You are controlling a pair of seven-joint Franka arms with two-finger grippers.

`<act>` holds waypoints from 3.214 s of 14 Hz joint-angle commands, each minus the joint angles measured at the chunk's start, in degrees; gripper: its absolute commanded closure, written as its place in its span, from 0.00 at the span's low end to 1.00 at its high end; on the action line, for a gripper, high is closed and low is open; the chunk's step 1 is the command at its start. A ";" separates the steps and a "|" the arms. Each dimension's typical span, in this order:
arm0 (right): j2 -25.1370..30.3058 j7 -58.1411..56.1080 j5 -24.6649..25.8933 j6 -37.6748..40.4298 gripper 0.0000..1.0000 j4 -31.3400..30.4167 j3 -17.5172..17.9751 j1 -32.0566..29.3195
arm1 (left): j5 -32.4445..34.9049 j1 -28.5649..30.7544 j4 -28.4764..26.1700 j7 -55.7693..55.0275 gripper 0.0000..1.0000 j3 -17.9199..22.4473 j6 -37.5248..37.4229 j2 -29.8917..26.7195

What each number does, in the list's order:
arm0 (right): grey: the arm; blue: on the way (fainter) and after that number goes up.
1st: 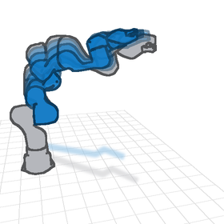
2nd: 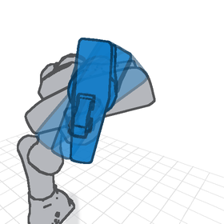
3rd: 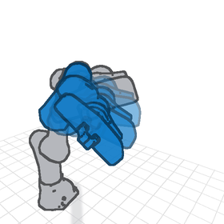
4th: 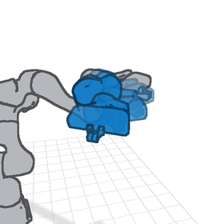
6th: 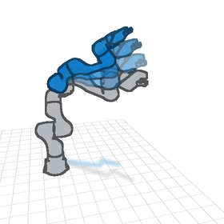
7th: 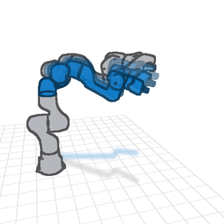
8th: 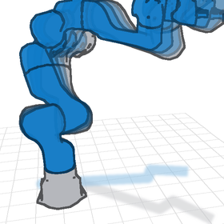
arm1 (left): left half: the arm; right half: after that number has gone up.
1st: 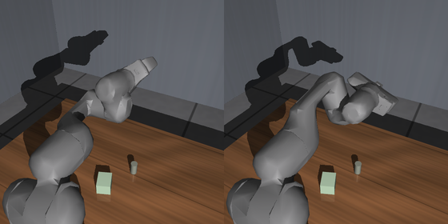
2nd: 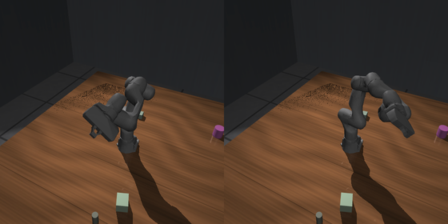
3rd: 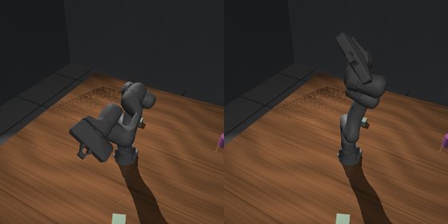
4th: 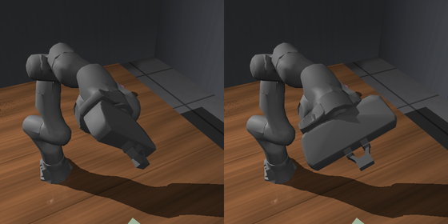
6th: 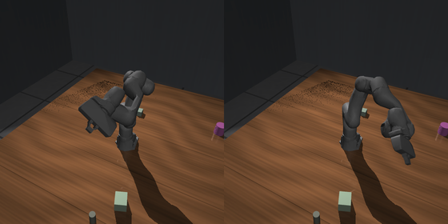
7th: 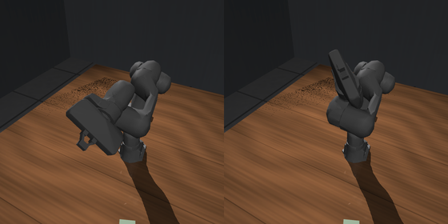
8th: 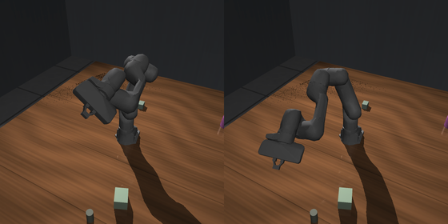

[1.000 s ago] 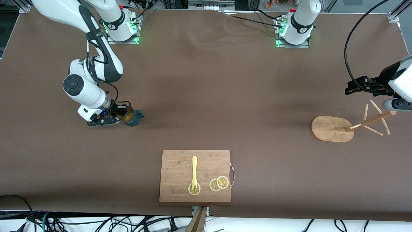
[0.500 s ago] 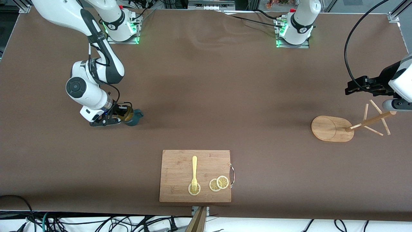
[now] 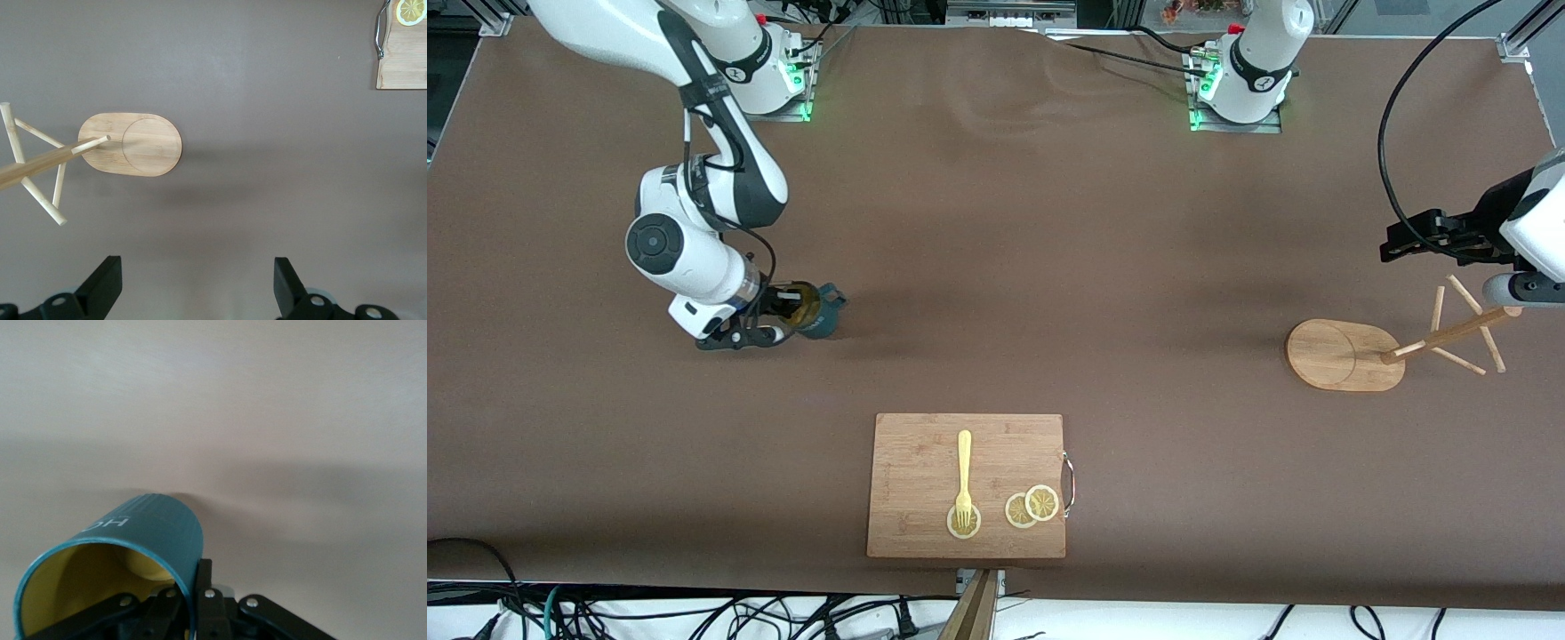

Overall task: Pass cup and hang on rack
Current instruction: 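Close the right gripper on the teal mug's rim, then carry the mug toward the table middle with the right gripper, then set the mug down with the right gripper while the left gripper approaches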

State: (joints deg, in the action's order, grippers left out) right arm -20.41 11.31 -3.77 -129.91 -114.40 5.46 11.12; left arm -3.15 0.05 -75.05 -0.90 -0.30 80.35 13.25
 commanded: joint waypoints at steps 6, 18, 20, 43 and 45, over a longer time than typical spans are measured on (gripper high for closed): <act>-8.41 31.11 -0.45 10.90 1.00 20.69 0.78 17.16 | -0.36 0.74 1.84 0.90 0.00 -0.05 -0.89 0.72; -30.74 67.69 7.99 9.85 1.00 48.04 0.17 41.52 | -0.97 1.09 1.66 1.33 0.00 -0.14 -0.89 1.25; -31.36 69.46 7.99 8.63 1.00 48.57 -0.01 42.58 | -2.20 2.05 0.53 1.51 0.00 -0.14 -0.72 1.52; -26.80 71.58 7.11 13.61 0.00 48.49 -0.36 38.47 | -38.83 6.89 -55.78 105.98 0.00 1.62 31.69 -8.41; -24.26 68.34 6.50 17.04 0.00 48.49 -0.10 35.66 | -45.51 6.19 -60.72 110.39 0.00 1.53 35.22 -9.03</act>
State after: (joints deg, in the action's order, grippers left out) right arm -47.85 82.23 3.27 -116.60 -65.31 4.36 49.64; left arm -43.15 6.99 -129.06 104.22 1.22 111.77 8.03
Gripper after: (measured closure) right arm 0.000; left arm 0.000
